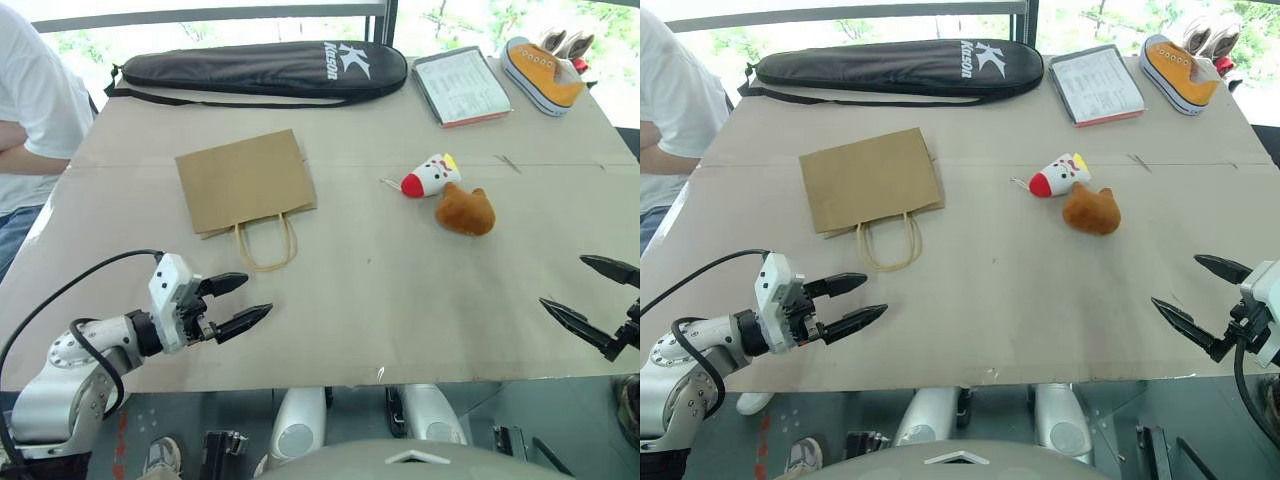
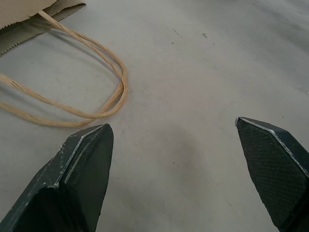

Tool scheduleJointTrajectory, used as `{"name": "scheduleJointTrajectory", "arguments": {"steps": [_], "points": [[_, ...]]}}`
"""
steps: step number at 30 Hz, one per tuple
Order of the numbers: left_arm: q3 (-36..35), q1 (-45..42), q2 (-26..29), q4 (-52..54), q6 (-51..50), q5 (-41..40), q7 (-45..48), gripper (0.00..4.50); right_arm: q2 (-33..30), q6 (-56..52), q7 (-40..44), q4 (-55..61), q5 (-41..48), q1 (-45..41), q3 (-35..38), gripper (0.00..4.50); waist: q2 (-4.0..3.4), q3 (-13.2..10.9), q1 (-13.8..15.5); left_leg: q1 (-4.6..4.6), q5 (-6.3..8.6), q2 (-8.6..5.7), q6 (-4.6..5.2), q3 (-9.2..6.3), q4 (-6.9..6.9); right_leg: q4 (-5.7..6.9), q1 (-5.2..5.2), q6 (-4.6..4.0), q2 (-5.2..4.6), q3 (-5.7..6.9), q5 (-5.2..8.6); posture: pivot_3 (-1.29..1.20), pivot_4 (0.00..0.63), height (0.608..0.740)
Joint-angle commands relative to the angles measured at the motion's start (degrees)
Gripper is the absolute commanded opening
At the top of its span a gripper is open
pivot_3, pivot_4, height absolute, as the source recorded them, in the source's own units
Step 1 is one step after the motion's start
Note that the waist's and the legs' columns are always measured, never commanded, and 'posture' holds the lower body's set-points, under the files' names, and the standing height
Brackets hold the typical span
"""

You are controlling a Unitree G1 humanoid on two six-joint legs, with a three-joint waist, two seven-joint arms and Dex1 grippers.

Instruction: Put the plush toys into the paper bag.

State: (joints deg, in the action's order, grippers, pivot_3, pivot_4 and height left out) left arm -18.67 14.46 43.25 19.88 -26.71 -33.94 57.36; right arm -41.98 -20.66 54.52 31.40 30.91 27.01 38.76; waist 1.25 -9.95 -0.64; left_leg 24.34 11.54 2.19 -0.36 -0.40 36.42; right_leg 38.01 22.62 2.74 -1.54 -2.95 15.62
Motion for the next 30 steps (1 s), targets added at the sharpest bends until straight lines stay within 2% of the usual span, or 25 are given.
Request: {"name": "scheduleJointTrajectory", "arguments": {"steps": [1, 5, 9, 14, 18, 24, 27, 30], "points": [[-0.7, -3.1, 0.5, 1.2, 1.1, -0.8, -0.3, 4.4, 1.4, 2.3, -1.3, 1.4, 0.3, -1.5, -1.0, 4.5, 0.01, 0.0, 0.0, 0.0, 0.0, 0.0, 0.01, 0.02, 0.0, 0.0, 0.0, 0.0, 0.02, 0.0, 0.0, 0.0, 0.15, 0.74], [0.0, -9.2, 2.2, -6.3, 9.9, 6.4, 0.5, 4.4, 3.3, 1.5, -4.0, 6.5, 1.0, -4.9, -8.7, 4.5, -0.04, 0.1, 0.0, 0.01, 0.01, 0.11, 0.02, 0.05, 0.0, 0.01, 0.01, 0.0, 0.43, 0.06, 0.0, 0.0, 0.15, 0.74], [2.7, -17.9, 7.2, -21.7, 26.9, 16.0, 5.1, 4.4, 4.7, 0.7, -7.3, 10.1, 0.5, -7.7, -15.2, 4.5, -0.01, 0.1, -0.1, -0.07, 0.01, 0.07, 0.01, 0.15, -0.03, 0.01, 0.01, -0.02, 0.57, -0.03, -0.01, 0.0, 0.15, 0.74], [6.8, -25.5, 12.2, -36.8, 47.5, 23.8, 10.7, 4.4, 5.1, 0.4, -9.3, 11.5, 0.2, -8.4, -18.4, 4.5, 0.02, 0.1, 0.0, -0.02, 0.06, 0.12, 0.09, 0.28, -0.03, -0.05, 0.04, -0.24, 0.45, -0.11, -0.14, 0.0, 0.15, 0.74], [11.8, -34.3, 11.8, -47.9, 61.4, 30.5, 9.0, 4.4, 5.4, 0.5, -10.8, 11.9, -0.2, -8.8, -19.4, 4.5, 0.1, 0.1, 0.5, 0.03, 0.08, 0.07, 0.12, 0.24, 0.0, -0.03, 0.05, -0.23, 0.45, -0.06, -0.16, 0.0, 0.15, 0.74], [18.9, -44.1, 9.2, -58.7, 74.7, 38.8, 4.0, 4.4, 5.5, 0.4, -12.7, 12.8, -0.4, -8.2, -19.7, 4.5, 0.14, 0.1, 0.5, 0.06, 0.07, 0.0, 0.13, 0.25, 0.05, -0.02, 0.05, 0.01, 0.55, -0.05, -0.29, 0.0, 0.15, 0.74], [20.0, -44.4, 7.0, -58.8, 69.8, 33.3, 8.7, 3.54, 5.6, 0.4, -14.0, 13.3, -1.1, -8.2, -20.0, 4.5, 0.15, 0.2, 0.2, 0.07, 0.07, 0.01, 0.13, 0.25, 0.06, 0.01, 0.05, 0.02, 0.56, -0.05, -0.3, 0.0, 0.15, 0.74], [19.0, -42.6, 5.1, -54.6, 61.2, 26.4, 12.3, 2.18, 5.7, 0.2, -15.4, 13.7, -2.2, -8.5, -20.9, 4.5, 0.15, 0.2, -0.3, 0.07, 0.07, 0.05, 0.12, 0.22, 0.06, 0.06, 0.07, 0.02, 0.61, -0.03, -0.3, 0.0, 0.15, 0.74]]}}
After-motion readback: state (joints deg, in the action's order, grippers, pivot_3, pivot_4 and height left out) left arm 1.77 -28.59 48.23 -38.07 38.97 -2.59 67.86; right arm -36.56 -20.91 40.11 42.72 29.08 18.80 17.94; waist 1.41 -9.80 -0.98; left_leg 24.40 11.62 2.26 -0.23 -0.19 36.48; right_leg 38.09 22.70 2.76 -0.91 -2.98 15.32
